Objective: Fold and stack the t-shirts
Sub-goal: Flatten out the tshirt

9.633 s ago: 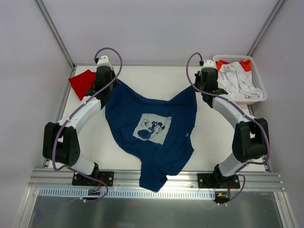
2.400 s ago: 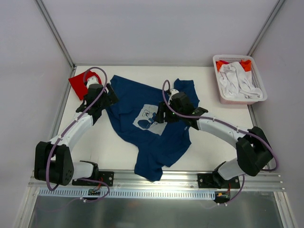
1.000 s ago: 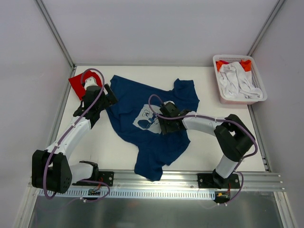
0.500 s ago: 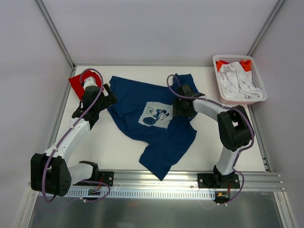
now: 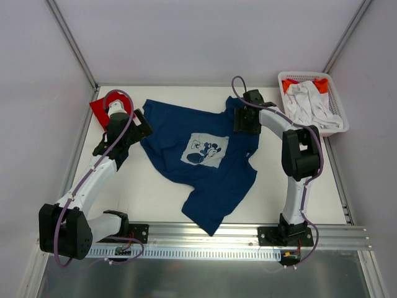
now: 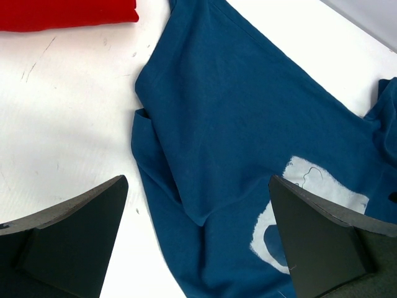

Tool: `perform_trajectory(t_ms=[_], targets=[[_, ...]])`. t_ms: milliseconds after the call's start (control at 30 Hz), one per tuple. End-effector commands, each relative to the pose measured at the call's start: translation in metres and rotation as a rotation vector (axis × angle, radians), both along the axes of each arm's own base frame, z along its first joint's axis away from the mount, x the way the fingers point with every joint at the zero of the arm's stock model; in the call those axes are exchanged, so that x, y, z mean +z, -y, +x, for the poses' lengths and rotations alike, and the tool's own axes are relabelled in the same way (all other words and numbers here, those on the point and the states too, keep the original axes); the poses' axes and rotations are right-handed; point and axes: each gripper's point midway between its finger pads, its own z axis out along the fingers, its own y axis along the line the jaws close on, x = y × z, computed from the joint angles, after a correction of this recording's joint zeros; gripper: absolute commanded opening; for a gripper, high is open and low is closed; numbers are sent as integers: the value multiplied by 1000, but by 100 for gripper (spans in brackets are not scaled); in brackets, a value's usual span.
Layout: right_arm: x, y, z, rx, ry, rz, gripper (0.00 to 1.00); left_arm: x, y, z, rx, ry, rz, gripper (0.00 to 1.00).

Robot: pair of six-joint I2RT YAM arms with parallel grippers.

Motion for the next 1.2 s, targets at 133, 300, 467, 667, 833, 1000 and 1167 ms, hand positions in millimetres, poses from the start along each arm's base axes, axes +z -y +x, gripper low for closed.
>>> perform_trajectory(t_ms=[133, 300, 467, 667, 833, 1000, 1167], targets=[[2, -6, -20, 21, -20, 14, 70, 3, 3, -3, -15, 8, -2, 99], [-17, -7, -20, 28, -72, 5, 70, 8, 3, -5, -21, 23, -1, 99], [-19, -6, -4, 22, -73, 3, 70, 14, 2, -5, -19, 38, 3, 99], [-24, 2, 11, 8, -81, -47, 71, 19, 5, -5, -28, 51, -8, 99], [-28, 11, 31, 21, -77, -96, 71, 24, 4, -5, -30, 62, -7, 99], [-25, 19, 56, 5, -57, -121, 71, 28, 5, -5, -37, 73, -8, 99], [-20, 26, 87, -22, -23, -116, 71, 30, 7, -6, -44, 78, -11, 99]])
